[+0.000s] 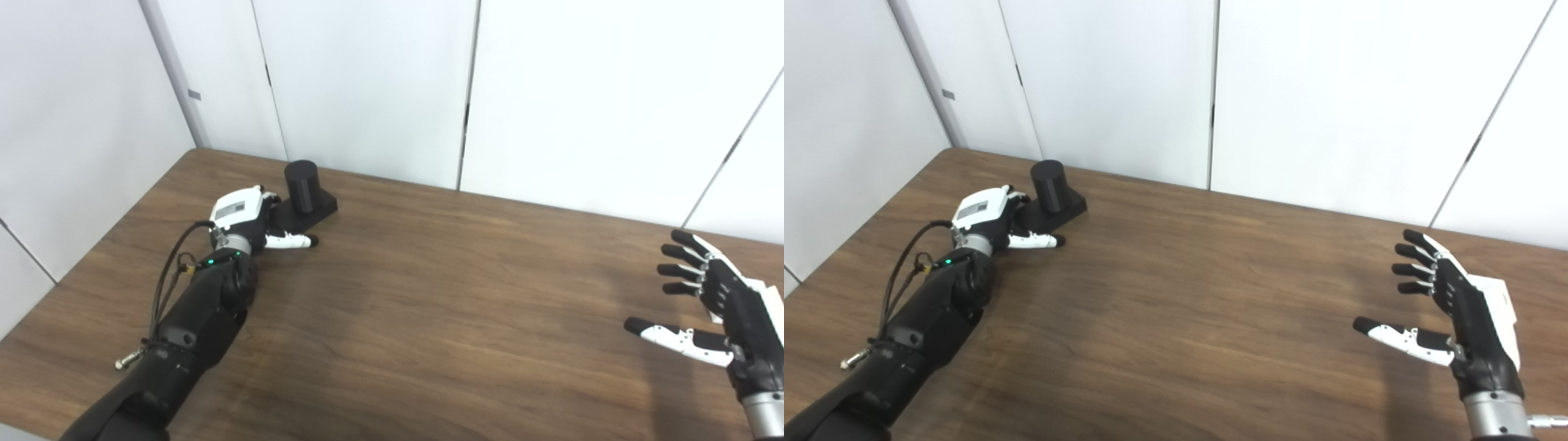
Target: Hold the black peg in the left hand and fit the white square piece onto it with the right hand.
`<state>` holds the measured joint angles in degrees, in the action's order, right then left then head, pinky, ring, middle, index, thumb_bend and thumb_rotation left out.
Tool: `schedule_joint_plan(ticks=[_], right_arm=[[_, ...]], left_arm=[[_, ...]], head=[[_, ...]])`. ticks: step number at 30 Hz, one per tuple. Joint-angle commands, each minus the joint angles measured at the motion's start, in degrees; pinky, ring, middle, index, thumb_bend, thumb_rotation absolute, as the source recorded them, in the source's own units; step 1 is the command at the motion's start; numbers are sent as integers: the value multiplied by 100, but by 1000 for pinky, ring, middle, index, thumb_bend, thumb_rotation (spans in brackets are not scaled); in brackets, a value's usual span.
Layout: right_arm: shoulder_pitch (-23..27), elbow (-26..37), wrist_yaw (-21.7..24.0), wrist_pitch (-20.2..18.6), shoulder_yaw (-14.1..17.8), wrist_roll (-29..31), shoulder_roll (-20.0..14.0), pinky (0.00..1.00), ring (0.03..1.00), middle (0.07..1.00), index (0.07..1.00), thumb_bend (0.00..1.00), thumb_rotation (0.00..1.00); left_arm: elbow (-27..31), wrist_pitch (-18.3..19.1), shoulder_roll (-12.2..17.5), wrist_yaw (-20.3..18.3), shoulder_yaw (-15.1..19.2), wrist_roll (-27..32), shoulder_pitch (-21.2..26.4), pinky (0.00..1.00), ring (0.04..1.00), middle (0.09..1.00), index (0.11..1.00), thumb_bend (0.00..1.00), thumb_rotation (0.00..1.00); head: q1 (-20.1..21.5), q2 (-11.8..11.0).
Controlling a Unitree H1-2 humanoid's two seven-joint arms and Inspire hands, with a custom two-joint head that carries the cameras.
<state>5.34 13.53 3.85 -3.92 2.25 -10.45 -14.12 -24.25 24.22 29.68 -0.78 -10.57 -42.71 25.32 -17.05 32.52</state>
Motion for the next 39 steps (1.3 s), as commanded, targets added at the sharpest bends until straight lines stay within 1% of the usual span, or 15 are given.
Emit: schedule_joint_plan(ticks=[1,7,10,12,13,15,19,22,23,25,28,31,33,36,39], right_arm=[[116,182,-30,129,52,19,-54,638,732,804,846,698,0],[120,210,-30,109,58,35,-40,641,735,803,844,692,0],[115,208,-35,153,59,43,-39,629,728,798,840,693,0],[110,228,-38,142,64,55,-28,622,721,795,836,684,0],[107,239,-42,142,66,56,-23,620,720,794,835,683,0],[98,273,-52,91,71,41,-11,613,719,794,833,668,0],[89,287,-57,92,74,20,-15,604,715,800,838,642,0],[94,242,-75,143,80,6,-19,599,708,796,834,627,0],[96,245,-78,133,81,-6,-20,603,707,796,833,621,0],[97,241,-81,147,83,-20,-26,608,706,797,832,614,0],[101,232,-89,166,88,-32,-28,593,698,795,831,597,0],[108,217,-96,162,98,-20,-19,593,695,795,833,585,0],[106,218,-101,158,97,-27,-10,591,693,795,833,577,0],[102,227,-112,111,105,-33,8,587,693,794,837,569,0],[105,209,-112,151,99,-16,9,582,694,794,834,562,0]], left_arm=[[9,-7,150,198,8,-93,353,873,1000,1000,856,1000,604],[-212,-155,116,310,31,55,416,852,998,996,848,1000,581],[-222,-223,100,341,22,137,395,818,987,987,824,983,535],[-192,-263,91,333,21,191,368,791,975,968,766,908,497],[-174,-293,88,305,23,230,353,787,973,964,753,894,489],[-153,-361,81,278,47,320,326,792,953,942,674,815,443],[-96,-441,100,186,22,447,277,796,926,899,584,749,361],[-110,-683,147,122,-2,574,230,769,901,863,542,722,270],[-120,-761,161,100,-2,618,217,765,897,854,515,620,176],[-139,-856,190,54,-37,638,205,763,893,844,493,535,97],[-178,-924,244,-115,-142,627,225,736,875,831,486,513,80],[-215,-1107,275,-294,-131,809,232,710,860,823,482,512,75],[-201,-1244,312,-482,-118,985,219,722,870,833,483,514,72],[-81,-1546,371,-780,-114,1281,142,774,890,845,486,517,67],[-7,-2028,467,-828,-330,1207,62,763,866,831,488,519,67]], head=[[-3,4],[31,22],[47,33],[51,40],[52,49],[53,57],[53,57],[55,77],[55,77],[55,77],[52,92],[55,102],[73,102],[92,99],[104,94]])
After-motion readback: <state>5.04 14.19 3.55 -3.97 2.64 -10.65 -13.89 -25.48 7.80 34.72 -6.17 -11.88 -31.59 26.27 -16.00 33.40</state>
